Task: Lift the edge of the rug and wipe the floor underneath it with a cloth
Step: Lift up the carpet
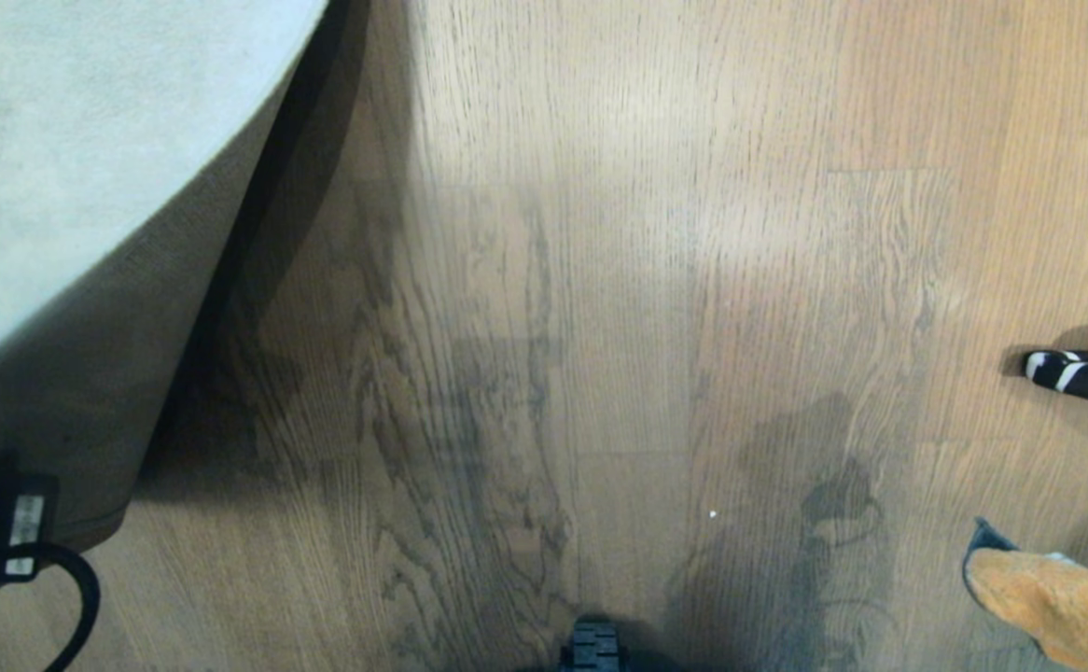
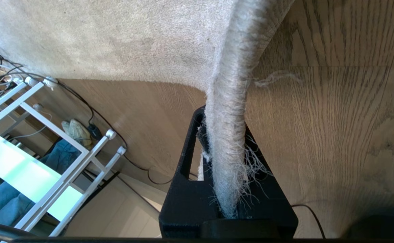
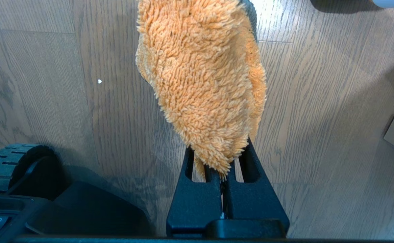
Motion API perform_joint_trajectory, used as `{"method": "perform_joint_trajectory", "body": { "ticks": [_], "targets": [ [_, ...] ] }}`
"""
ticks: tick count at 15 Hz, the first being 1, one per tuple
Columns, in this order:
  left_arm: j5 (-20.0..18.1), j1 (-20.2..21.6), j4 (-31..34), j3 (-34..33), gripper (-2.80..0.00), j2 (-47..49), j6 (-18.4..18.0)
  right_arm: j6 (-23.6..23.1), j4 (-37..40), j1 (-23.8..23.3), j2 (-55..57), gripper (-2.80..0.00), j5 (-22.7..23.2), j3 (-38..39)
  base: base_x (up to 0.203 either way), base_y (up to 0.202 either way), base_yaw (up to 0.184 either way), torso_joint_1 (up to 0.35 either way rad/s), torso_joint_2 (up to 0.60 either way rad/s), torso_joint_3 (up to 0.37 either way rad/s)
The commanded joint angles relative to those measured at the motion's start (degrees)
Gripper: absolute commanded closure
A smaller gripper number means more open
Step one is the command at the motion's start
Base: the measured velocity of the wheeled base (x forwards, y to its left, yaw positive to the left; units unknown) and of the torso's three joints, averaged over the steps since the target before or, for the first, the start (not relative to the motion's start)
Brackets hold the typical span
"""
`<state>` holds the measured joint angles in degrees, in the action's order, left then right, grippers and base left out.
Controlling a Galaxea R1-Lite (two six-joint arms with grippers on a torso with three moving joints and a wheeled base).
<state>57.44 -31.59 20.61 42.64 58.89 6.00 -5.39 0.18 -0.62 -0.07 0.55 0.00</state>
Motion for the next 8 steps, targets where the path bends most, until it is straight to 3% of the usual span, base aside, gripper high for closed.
{"method": "perform_joint_trajectory", "body": {
  "ticks": [1, 8],
  "targets": [
    [0.3, -0.1, 0.1, -0.1, 0.00, -0.2, 0.1, -0.1, 0.0, 0.0, 0.1, 0.00, 0.1, 0.0, 0.000, 0.000, 0.000, 0.000, 0.00, 0.000],
    [0.0, 0.0, 0.1, -0.5, 0.00, -0.6, 0.1, -0.1, 0.0, 0.0, 0.1, 0.00, 0.1, 0.0, 0.000, 0.000, 0.000, 0.000, 0.00, 0.000]
  ]
}}
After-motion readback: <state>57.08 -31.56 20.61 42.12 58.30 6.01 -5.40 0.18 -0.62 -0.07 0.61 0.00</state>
